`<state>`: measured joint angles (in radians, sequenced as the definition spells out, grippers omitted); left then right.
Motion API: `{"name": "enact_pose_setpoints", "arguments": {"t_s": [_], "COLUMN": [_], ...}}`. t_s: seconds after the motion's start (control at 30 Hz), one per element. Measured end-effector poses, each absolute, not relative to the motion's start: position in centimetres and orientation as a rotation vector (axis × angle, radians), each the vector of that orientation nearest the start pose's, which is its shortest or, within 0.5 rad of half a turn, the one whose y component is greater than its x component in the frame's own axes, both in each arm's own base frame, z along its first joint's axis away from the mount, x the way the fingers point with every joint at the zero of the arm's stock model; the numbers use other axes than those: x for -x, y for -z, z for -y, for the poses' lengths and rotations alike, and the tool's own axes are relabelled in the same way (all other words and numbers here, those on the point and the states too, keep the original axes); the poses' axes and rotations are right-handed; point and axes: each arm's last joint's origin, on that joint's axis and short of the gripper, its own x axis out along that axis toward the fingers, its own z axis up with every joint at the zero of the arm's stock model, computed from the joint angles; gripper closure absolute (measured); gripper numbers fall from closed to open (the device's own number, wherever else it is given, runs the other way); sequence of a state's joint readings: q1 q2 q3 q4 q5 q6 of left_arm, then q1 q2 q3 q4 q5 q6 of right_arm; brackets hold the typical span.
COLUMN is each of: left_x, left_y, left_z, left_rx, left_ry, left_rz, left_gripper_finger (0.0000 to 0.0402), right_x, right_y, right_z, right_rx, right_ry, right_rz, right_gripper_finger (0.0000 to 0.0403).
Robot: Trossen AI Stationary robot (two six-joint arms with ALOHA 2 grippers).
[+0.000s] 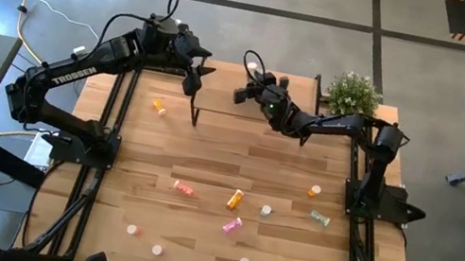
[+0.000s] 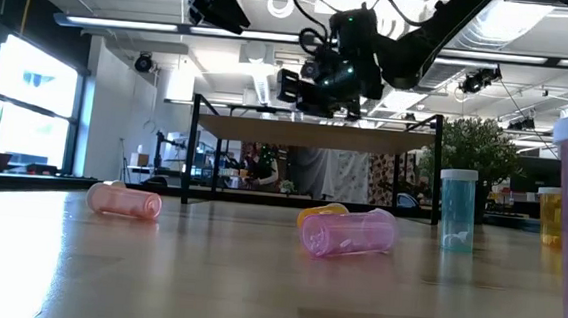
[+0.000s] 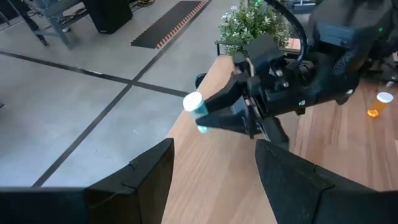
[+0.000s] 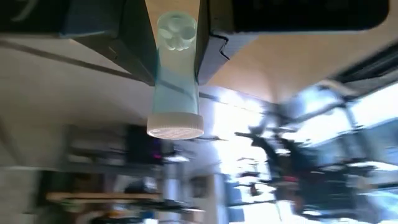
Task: Pick and place medicine bottles onto shelf by color
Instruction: Put the left blue pill bottle on the shelf
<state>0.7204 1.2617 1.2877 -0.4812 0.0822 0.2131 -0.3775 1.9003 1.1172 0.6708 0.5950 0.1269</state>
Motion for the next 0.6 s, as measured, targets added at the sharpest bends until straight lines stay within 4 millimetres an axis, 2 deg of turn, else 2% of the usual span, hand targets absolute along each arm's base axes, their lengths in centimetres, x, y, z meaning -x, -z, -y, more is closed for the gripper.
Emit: {"name": "enact_pose_setpoints", "arguments": {"t_s": [0.17, 0.43, 0.6], "left_x": [-20.4, -20.4, -20.4], "left_y": [-37.9, -37.9, -37.9], "left_z": [-17.6, -17.6, -17.6], "left_rx": [-0.022, -0.022, -0.022], "left_ry": [-0.577, -0.577, -0.577], "left_rz": [-0.49, -0.49, -0.489], "left_gripper_finger": [0.0188, 0.0188, 0.0188], "right_x": [-37.4, -36.6, -36.4], "right_y": [-21.1, -21.0, -21.1], "right_z": [17.8, 19.8, 20.4], "right_rx": [-0.09, -0.118, -0.13], "right_ry": [0.917, 0.705, 0.68], "right_rz": [-0.083, -0.101, -0.083], "right_gripper_finger": [0.0324, 0.0324, 0.0324]}}
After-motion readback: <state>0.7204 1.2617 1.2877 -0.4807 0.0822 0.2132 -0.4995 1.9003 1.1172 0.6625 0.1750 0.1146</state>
